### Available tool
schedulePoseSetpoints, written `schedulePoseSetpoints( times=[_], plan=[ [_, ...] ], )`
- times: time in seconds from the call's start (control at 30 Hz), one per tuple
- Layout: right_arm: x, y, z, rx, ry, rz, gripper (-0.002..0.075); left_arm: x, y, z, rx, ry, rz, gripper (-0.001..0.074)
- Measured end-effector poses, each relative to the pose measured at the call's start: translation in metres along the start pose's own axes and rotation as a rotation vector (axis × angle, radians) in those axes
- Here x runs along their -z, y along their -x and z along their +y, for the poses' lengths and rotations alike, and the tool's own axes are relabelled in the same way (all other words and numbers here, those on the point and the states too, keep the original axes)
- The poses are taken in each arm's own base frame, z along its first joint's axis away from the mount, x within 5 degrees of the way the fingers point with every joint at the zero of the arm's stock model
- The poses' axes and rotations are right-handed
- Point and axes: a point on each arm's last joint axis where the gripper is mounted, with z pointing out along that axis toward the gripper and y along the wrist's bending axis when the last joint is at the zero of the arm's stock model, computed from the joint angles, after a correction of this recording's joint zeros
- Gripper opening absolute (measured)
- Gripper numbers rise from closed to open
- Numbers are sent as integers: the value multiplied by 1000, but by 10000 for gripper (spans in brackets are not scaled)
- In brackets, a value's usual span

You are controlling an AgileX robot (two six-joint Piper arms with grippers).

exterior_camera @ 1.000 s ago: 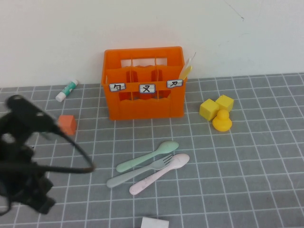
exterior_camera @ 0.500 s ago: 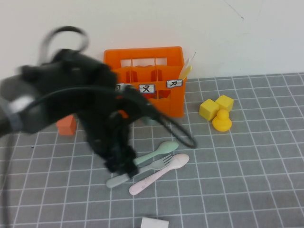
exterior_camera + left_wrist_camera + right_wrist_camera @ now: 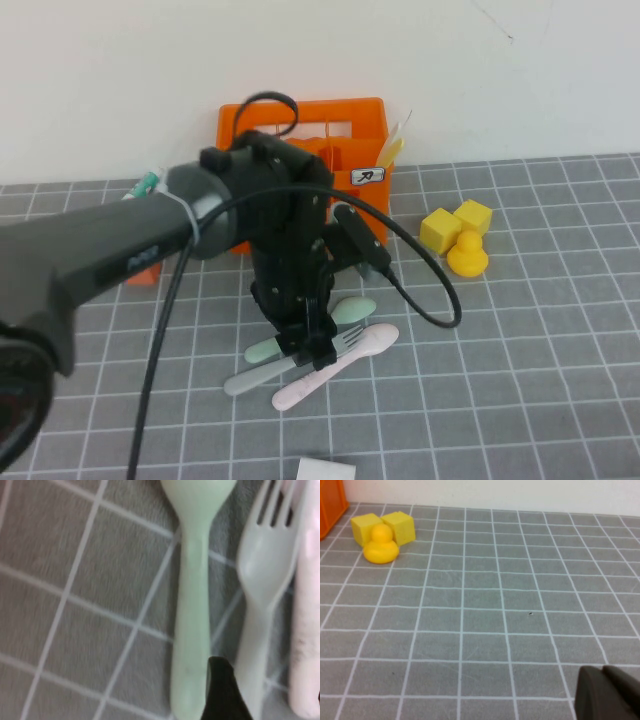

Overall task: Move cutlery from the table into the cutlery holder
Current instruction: Pick up the fork

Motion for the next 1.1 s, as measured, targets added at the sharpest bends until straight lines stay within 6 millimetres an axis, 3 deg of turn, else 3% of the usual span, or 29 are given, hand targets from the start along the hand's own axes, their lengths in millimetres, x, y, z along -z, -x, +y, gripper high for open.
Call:
schedulePoseSetpoints(
  times=[0.23,0.77,0.9,1.1],
  plan=[
    [0,0,0,0,0,0,-3,-22,8,3,-77,8,-26,368],
    [0,0,0,0,0,0,-3,-38,16,-6,-87,-87,-66,358],
    [0,0,0,0,0,0,-3,-41,16,-4,-103,-76,-58,299],
    [0,0,0,0,0,0,-3,-41,15,-3,-104,-62,-44,113]
  ],
)
